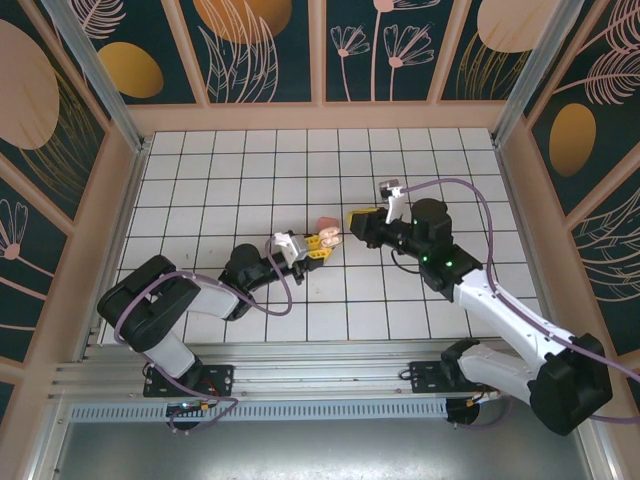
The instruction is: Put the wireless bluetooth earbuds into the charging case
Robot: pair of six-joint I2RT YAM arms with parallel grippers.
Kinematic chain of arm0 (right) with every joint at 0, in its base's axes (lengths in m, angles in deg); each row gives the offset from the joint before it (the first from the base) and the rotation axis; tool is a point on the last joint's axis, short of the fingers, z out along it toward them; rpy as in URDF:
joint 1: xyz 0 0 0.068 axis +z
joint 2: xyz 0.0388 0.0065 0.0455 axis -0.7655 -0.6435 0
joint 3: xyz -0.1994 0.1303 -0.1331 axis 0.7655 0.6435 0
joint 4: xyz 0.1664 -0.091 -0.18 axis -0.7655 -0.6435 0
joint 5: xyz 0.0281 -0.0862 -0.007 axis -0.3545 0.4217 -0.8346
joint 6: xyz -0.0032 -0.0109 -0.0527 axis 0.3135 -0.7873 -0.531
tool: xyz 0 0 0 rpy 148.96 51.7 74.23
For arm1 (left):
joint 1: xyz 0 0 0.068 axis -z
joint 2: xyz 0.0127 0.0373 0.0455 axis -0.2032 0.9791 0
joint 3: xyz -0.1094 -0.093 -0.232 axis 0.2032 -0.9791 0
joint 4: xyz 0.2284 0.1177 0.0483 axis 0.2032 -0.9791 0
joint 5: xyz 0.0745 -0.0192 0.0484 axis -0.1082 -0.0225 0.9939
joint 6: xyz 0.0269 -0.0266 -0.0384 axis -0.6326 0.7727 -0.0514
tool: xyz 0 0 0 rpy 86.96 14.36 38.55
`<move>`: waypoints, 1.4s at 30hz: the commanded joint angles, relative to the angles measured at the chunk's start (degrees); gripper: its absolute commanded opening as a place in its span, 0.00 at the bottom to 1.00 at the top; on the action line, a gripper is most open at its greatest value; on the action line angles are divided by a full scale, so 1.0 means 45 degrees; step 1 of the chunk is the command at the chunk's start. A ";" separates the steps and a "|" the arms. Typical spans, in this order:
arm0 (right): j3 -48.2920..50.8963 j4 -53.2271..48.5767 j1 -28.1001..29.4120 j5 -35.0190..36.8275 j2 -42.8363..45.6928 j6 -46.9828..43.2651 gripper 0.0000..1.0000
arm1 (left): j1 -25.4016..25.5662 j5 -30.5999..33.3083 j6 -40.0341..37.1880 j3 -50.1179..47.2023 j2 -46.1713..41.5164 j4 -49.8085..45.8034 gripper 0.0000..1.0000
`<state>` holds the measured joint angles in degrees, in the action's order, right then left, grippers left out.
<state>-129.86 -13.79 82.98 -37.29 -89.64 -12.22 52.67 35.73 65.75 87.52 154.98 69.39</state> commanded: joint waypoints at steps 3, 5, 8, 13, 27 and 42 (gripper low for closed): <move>0.0302 0.1358 0.0860 0.0090 0.0343 -0.0443 0.23 | 0.0186 -0.0090 -0.1230 0.0183 -0.0015 0.1119 0.08; 0.0403 0.1543 0.1174 0.0195 0.0344 -0.0406 0.23 | 0.0187 -0.0094 -0.1302 0.0123 0.0030 0.1420 0.08; 0.0608 0.1686 0.1562 0.0322 0.0343 -0.0468 0.23 | 0.0208 -0.0198 -0.1272 0.0138 0.0082 0.1627 0.08; 0.1014 0.2053 0.1775 0.0360 0.0345 -0.0345 0.23 | 0.0212 -0.0261 -0.0695 0.0191 0.0159 0.2041 0.08; 0.1273 0.2803 0.1897 0.0125 0.0170 -0.0062 0.23 | 0.0198 -0.0160 0.0331 0.0478 0.0317 0.2351 0.08; 0.1088 0.3550 0.2063 -0.0197 -0.0672 0.0084 0.23 | 0.0216 -0.0209 0.0544 0.0625 0.0191 0.2126 0.08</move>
<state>-124.66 -1.09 91.57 -36.68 -91.67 -12.28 53.31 35.95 67.26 88.91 156.03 76.56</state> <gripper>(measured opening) 0.234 0.189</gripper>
